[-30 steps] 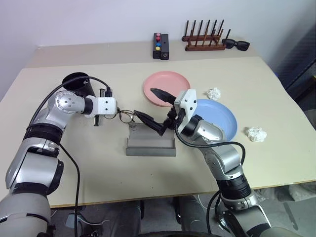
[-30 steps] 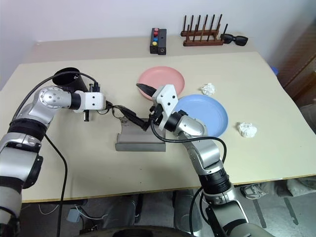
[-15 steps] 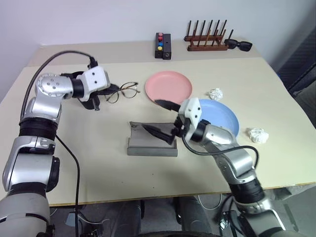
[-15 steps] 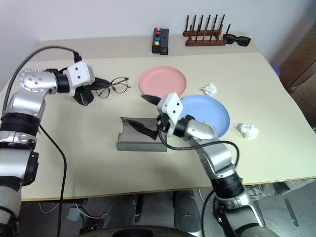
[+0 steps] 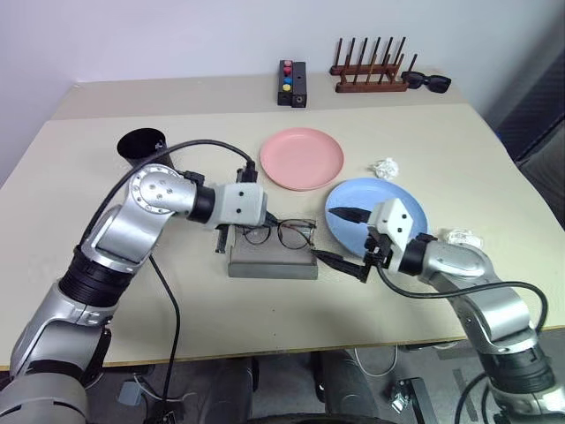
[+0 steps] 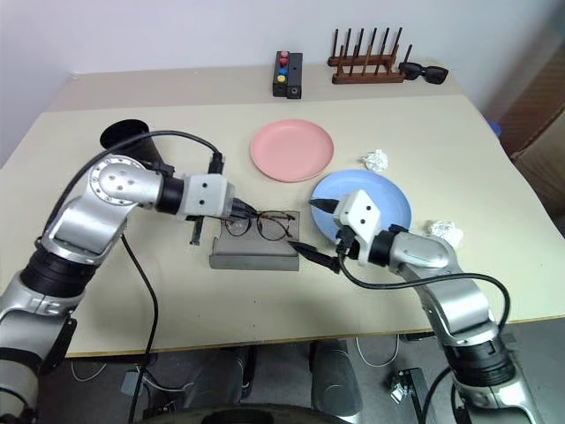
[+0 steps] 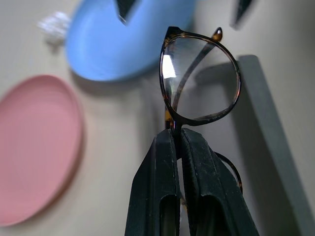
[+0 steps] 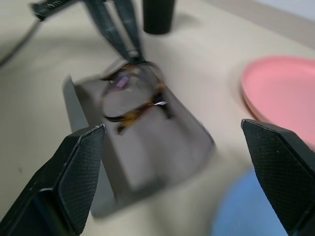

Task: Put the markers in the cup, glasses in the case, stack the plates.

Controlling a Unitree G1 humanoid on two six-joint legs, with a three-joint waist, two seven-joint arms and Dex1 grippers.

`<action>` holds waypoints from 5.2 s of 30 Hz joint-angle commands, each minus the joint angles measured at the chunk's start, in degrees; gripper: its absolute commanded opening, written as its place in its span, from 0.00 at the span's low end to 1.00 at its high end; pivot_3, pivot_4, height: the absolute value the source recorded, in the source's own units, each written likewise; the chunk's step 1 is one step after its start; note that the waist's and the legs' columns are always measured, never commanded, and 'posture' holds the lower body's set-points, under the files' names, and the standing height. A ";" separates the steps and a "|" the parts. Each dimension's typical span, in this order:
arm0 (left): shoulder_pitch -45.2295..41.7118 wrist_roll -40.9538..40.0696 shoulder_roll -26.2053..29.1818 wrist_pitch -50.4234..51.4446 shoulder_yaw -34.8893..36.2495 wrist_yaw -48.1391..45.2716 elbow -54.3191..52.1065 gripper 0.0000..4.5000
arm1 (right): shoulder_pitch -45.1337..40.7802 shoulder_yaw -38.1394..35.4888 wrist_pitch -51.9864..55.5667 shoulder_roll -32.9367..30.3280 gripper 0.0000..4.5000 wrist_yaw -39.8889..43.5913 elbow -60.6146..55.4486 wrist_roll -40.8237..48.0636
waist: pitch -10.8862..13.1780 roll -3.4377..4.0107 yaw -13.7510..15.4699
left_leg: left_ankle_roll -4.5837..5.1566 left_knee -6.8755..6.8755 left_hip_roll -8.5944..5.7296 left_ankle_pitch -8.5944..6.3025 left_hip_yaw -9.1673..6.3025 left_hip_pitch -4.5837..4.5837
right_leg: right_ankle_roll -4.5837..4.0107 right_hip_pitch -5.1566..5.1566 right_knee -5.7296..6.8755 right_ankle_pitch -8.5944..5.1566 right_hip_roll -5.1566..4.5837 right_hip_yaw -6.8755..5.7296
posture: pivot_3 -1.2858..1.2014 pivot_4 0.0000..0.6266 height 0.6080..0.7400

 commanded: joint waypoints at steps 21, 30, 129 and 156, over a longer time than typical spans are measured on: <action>3.99 8.46 -1.87 1.22 -3.08 3.52 -2.00 0.16 | -1.02 0.14 -2.20 1.21 1.00 -0.16 -0.12 -0.97 | 0.00 0.00 0.14 | 0.01 0.02 -0.01 -0.01 0.00 -0.02 | 0.02 0.02 -0.03 0.04 -0.01 0.00 | 0.52 0.24 0.99; 0.27 0.97 -5.51 7.85 3.56 4.92 -0.58 0.55 | -1.22 0.00 -2.56 1.23 1.00 -0.28 0.02 -1.04 | 0.00 -0.01 0.21 | 0.01 0.05 -0.01 -0.01 -0.01 -0.02 | 0.03 0.03 -0.02 0.06 -0.01 -0.01 | 0.52 0.24 0.99; 33.71 -27.38 -8.93 5.64 29.41 25.76 -12.91 0.00 | -32.17 10.87 -34.49 5.64 0.00 -7.14 36.59 -32.04 | 0.00 0.05 0.04 | -0.01 -0.08 -0.04 -0.01 0.01 0.05 | -0.13 0.03 -0.10 0.16 -0.06 0.00 | 0.52 0.24 0.99; 26.30 -25.16 -12.00 -2.16 22.21 17.46 0.12 0.00 | 7.37 -11.50 -2.97 -11.83 0.75 3.99 -5.08 -8.56 | -0.01 0.10 1.55 | 0.09 0.12 -0.03 -0.07 0.12 0.12 | -0.21 0.39 -0.47 -0.08 -0.14 -0.02 | 0.52 0.24 0.99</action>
